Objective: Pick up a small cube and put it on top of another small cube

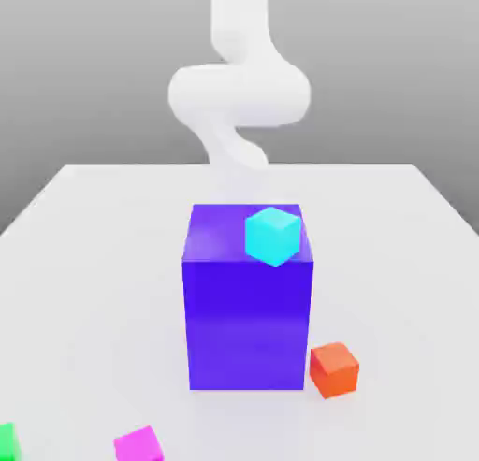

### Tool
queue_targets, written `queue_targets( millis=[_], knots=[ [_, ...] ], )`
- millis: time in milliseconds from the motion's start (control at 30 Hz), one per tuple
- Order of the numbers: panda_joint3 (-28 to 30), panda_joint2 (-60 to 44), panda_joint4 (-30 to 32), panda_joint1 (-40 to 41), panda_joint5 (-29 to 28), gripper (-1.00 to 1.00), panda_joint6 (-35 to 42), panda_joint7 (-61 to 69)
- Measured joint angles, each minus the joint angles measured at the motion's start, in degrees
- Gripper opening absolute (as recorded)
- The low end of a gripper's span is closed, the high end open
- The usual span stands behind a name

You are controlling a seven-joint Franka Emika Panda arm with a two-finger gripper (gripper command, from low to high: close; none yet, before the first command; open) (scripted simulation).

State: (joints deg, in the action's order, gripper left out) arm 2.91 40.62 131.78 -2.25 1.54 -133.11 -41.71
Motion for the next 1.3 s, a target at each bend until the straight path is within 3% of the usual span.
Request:
queue_targets(
  millis=[500, 733, 1000, 1133, 1167, 1300],
  knots=[
    [13.4, -31.6, -0.1, -8.4, 12.8, 0.0, -7.9, 27.4],
    [14.1, -45.7, 0.0, -6.8, 16.7, 0.0, -11.8, 38.6],
    [15.2, -59.9, 0.6, -4.7, 13.4, 0.0, -17.8, 46.0],
    [12.3, -68.0, -0.9, -2.0, 16.0, 0.0, -23.5, 49.2],
    [11.2, -69.9, -1.4, -1.1, 16.9, -1.0, -24.9, 50.0],
    [11.2, -69.9, -1.4, -1.1, 16.9, -1.0, -24.8, 49.9]
  ],
)
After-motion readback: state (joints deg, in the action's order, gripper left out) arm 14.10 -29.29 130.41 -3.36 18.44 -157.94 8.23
